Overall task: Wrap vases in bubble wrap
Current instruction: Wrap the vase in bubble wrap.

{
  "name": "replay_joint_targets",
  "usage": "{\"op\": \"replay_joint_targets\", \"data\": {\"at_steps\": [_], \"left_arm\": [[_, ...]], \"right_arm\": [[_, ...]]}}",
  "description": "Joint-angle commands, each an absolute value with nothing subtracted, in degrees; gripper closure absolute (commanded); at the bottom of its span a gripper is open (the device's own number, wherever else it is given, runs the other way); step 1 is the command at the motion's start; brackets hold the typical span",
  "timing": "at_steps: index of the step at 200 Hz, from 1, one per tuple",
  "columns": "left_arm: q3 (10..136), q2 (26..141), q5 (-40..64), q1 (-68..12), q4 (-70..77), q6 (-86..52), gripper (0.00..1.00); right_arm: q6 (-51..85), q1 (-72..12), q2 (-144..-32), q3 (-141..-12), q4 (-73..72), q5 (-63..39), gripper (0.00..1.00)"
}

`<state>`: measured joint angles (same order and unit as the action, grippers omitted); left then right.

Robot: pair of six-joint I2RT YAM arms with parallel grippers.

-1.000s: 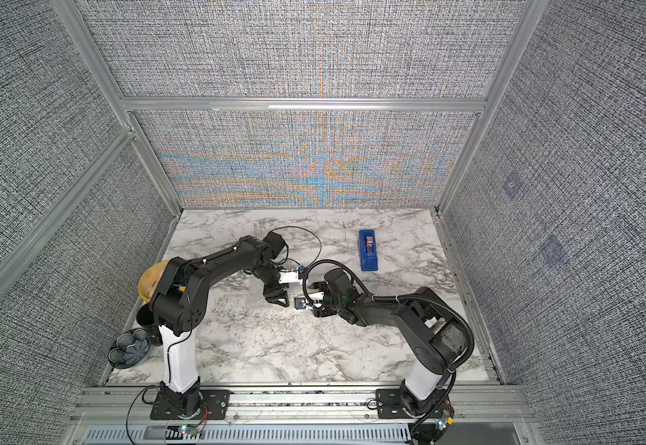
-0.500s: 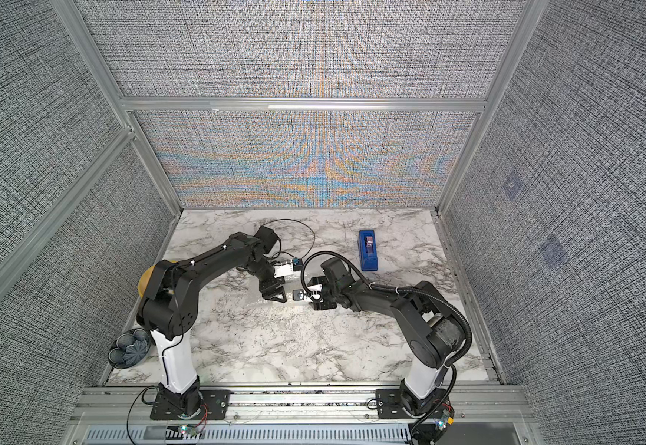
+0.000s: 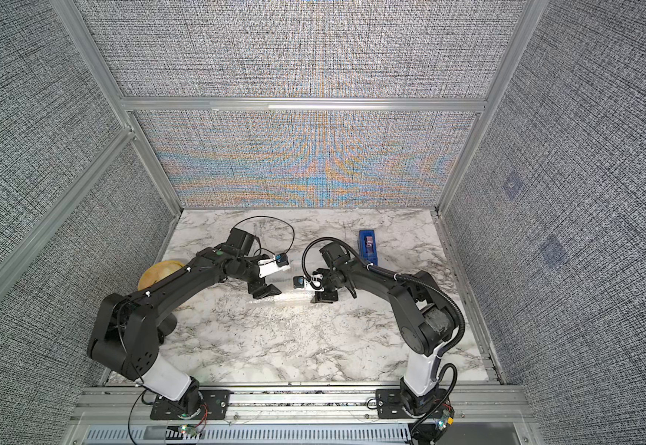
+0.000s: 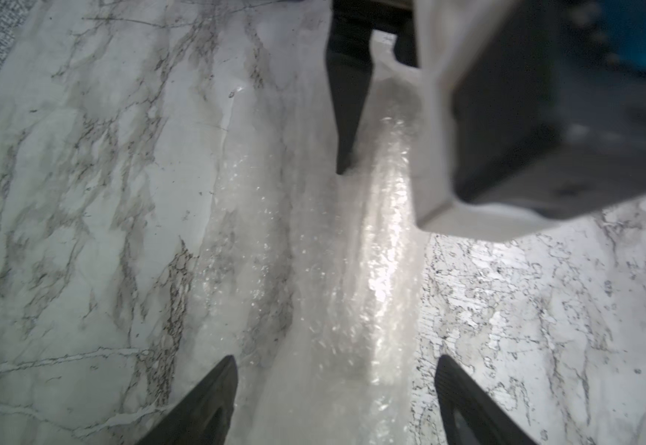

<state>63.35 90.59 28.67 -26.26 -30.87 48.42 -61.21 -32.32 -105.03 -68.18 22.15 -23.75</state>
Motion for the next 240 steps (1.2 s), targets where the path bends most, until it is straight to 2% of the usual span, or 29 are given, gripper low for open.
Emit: {"op": "replay_joint_targets", "data": {"at_steps": [1,86,110,139,205,240], "left_arm": [[61.6,90.58,30.0,-27.8,-28.03,51.8,0.18],[60.38,95.75,23.78,-31.59,-22.77,51.9,0.19],[60.84,97.5,22.21,-31.73,-25.29,53.1,0.2],[61.3,98.26,21.7,-31.94,-28.21,53.09,0.26],[59.35,92.62,21.63,-30.68,-23.97,49.67,0.26],[59.65,93.67,19.43,-30.65,-23.38,49.56,0.27]], "right_arm": [[-61.01,-31.66,-106.52,-71.5,30.01,-27.01,0.45],[-62.05,-30.06,-112.71,-82.2,42.48,-30.59,0.45],[-62.01,-30.1,-113.25,-82.87,42.82,-30.48,0.45],[-61.62,-29.89,-113.38,-83.15,42.52,-30.34,0.44],[-60.83,-29.45,-113.12,-82.36,40.48,-29.4,0.43],[-61.24,-29.18,-112.94,-81.83,39.86,-29.0,0.43]]}}
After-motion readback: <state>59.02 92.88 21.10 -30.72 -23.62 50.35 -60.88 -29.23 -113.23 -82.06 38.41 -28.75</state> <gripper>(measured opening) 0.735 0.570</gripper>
